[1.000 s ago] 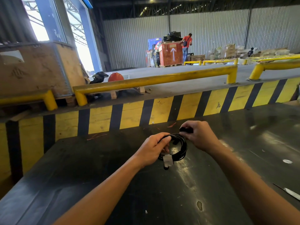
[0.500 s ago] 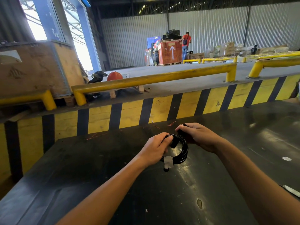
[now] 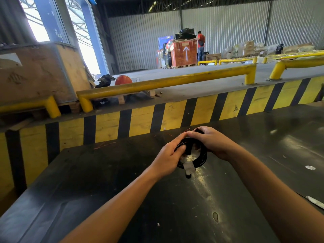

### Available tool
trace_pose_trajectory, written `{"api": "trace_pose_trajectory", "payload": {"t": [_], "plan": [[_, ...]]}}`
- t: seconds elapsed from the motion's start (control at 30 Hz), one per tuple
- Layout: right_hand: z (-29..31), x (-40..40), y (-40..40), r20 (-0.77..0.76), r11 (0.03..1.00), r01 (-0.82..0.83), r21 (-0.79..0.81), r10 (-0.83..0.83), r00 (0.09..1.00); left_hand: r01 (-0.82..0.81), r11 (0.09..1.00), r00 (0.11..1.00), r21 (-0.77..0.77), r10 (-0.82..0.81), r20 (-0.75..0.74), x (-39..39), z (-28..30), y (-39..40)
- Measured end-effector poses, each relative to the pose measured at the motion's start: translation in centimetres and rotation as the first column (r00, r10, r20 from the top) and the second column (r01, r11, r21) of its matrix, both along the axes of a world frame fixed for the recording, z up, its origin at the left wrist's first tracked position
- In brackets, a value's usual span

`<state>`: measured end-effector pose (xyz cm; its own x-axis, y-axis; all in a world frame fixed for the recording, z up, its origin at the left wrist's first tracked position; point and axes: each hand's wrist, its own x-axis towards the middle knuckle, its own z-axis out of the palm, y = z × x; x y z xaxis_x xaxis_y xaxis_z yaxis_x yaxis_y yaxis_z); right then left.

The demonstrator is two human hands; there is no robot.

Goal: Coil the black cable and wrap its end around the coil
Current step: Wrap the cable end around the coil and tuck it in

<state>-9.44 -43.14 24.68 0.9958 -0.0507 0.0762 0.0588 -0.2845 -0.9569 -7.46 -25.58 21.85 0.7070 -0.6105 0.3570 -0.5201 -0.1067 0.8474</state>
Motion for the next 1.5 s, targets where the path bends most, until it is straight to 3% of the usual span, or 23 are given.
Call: {"api": "trace_pose_trajectory", "payload": {"t": [0.1, 0.2, 0.37, 0.47, 0.6, 0.73, 0.87, 1.23, 1.5], "plan": [[-0.1, -0.1, -0.4, -0.041, 0.996, -0.066, 0.063, 0.069, 0.997, 0.037, 0.998, 0.999, 0.041, -0.036, -0.007, 0.1, -0.1, 0.5], [-0.2, -0.1, -0.6, -0.077, 0.988, -0.098, 0.118, 0.107, 0.991, -0.044, 0.996, 0.981, 0.080, 0.028, 0.193, 0.0, -0.1, 0.3], [-0.2, -0.5, -0.2, -0.079, 0.984, -0.114, 0.134, 0.125, 0.989, -0.154, 0.987, 0.927, -0.054, 0.163, 0.339, 0.0, -0.3, -0.3], [0.0, -0.6, 0.1, -0.059, 0.996, -0.079, 0.037, 0.081, 0.995, -0.215, 0.972, 0.898, -0.096, 0.235, 0.373, 0.2, -0.3, -0.6], [0.5, -1.1, 0.0, 0.027, 0.988, -0.006, -0.153, 0.010, 1.000, -0.235, 0.964, 0.902, -0.120, 0.263, 0.344, 0.3, -0.2, -0.7], [0.9, -1.7, -0.2, 0.306, 0.923, 0.113, -0.368, 0.005, 0.952, -0.214, 0.968, 0.918, -0.132, 0.245, 0.311, 0.3, -0.1, -0.5], [0.9, -2.0, 0.2, 0.458, 0.884, 0.175, -0.433, 0.048, 0.888, -0.244, 0.960, 0.915, -0.136, 0.275, 0.295, 0.3, 0.2, -0.7], [0.0, -3.1, 0.3, 0.373, 0.872, 0.042, -0.488, 0.166, 0.913, -0.325, 0.946, 0.904, 0.009, 0.307, 0.299, 1.2, 0.3, -0.2], [-1.4, -2.0, 0.2, 0.417, 0.892, 0.136, -0.431, 0.064, 0.906, -0.239, 0.967, 0.947, 0.091, 0.211, 0.243, 1.7, -0.2, 0.1]]}}
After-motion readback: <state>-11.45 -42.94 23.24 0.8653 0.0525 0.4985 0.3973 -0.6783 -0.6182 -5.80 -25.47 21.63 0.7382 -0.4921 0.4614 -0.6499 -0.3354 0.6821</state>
